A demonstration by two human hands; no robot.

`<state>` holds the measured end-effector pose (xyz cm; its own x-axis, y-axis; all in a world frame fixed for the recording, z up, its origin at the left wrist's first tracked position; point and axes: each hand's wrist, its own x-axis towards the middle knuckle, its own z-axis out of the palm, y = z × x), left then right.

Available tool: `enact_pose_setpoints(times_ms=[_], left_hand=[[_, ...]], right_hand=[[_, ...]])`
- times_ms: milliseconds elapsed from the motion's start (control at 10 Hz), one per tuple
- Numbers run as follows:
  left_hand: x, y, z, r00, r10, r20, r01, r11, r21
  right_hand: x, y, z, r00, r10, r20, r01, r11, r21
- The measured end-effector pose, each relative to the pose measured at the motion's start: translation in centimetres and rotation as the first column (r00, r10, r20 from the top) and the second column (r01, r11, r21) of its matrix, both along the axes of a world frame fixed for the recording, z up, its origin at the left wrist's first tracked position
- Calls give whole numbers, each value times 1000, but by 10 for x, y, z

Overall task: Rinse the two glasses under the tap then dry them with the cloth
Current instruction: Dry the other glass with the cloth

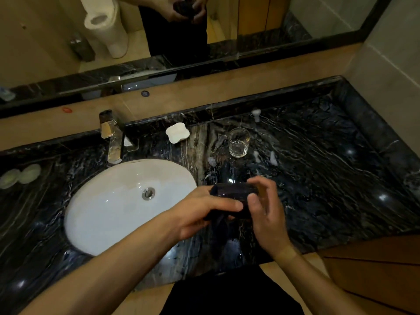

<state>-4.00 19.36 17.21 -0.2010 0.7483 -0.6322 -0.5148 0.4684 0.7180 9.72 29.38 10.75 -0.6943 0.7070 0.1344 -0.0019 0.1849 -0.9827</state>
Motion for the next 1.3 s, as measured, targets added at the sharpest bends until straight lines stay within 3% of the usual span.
enact_pose_setpoints(times_ms=[100, 200, 300, 400, 500, 600, 700, 800, 900, 1000, 1100, 1200, 1300], left_hand=[[14, -4, -9, 754, -123, -645, 225, 971, 78], [8, -14, -20, -86, -111, -990, 599, 789, -140], [-5, -21, -24, -413, -48, -910, 694, 630, -348], [3, -15, -10, 364, -211, -907, 461, 887, -21], [0, -7, 0, 943, -32, -332, 45, 999, 31], [5, -5, 7, 996, 49, -80, -50, 999, -10], [13, -5, 4, 899, -39, -436, 67, 996, 51], [15, -18, -16, -188, -82, -979, 534, 828, -171], [2, -30, -27, -478, -6, -878, 656, 662, -362], [4, -26, -19, 72, -197, -978, 512, 849, -133], [4, -13, -1, 984, 47, -172, -43, 999, 26], [7, -12, 5, 997, 77, -14, -77, 997, 6], [18, -12, 2, 827, -55, -559, 105, 993, 58]], right_hand=[[-10, 1, 10, 983, -102, 151, 134, 966, -222], [-14, 14, 23, 927, 189, 325, 85, 739, -669], [-9, 21, 25, 820, 483, 306, -17, 555, -831], [-5, 11, 17, 926, 343, 159, -127, 677, -725], [-2, 3, 9, 983, 178, 44, -141, 889, -437], [-1, 1, 5, 995, 95, -14, -96, 989, -109], [-7, 0, 14, 997, -6, 81, 23, 978, -208], [-11, 13, 31, 917, 230, 326, 50, 744, -667], [-5, 19, 33, 781, 533, 324, -39, 560, -827], [-3, 12, 25, 869, 461, 179, -163, 609, -776], [0, 1, 11, 972, 216, 89, -176, 928, -330], [4, 3, 3, 982, 160, 96, -162, 987, 15], [-3, -1, 11, 997, 69, 41, -57, 967, -247]])
